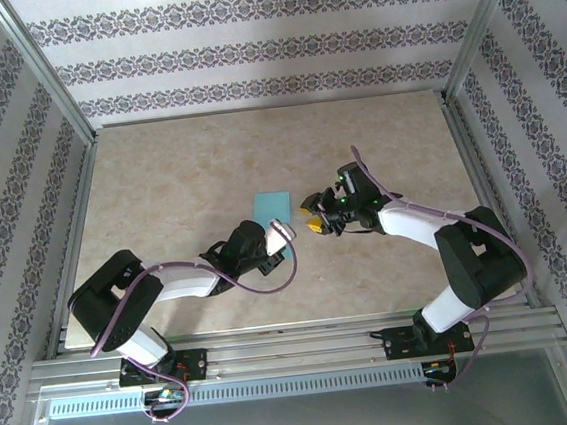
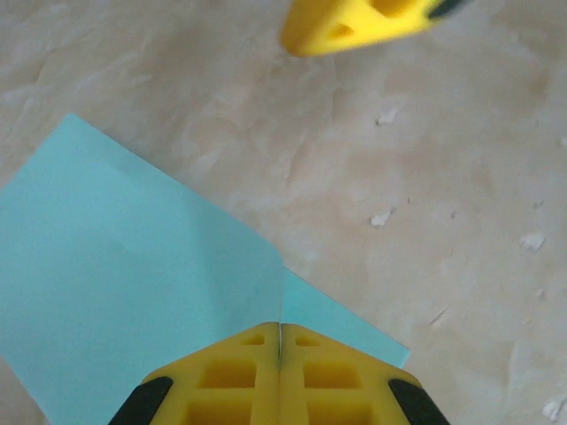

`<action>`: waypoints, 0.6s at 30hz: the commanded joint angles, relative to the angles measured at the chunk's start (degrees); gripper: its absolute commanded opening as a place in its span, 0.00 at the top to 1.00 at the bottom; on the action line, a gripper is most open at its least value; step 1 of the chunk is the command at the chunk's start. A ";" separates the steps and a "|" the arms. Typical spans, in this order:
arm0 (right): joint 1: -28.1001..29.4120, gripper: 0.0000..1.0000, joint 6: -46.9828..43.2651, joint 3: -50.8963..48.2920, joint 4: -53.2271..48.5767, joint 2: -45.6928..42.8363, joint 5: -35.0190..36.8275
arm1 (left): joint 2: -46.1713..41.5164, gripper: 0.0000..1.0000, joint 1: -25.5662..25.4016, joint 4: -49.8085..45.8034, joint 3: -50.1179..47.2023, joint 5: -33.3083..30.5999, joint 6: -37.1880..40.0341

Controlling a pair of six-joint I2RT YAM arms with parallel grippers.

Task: Fold a paper plane with a square sheet of paper (pick it up from the middle)
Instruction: Fold the triangle a second time at the center of the table.

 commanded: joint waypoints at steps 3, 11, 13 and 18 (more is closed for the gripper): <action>2.28 0.67 -12.62 -2.72 -3.83 -0.77 3.03 | -2.80 0.96 3.55 -4.01 2.38 4.61 -16.34; 7.65 0.85 -15.52 -0.35 -2.44 3.30 3.55 | -1.38 0.96 4.76 -8.20 4.21 3.58 -32.73; 8.71 0.87 -15.17 0.63 -2.37 5.25 3.71 | -1.65 0.96 4.77 -9.85 4.71 2.04 -34.77; 10.68 0.87 -14.91 2.92 -0.98 8.45 3.45 | -4.08 0.96 4.77 -11.94 2.84 -2.91 -37.38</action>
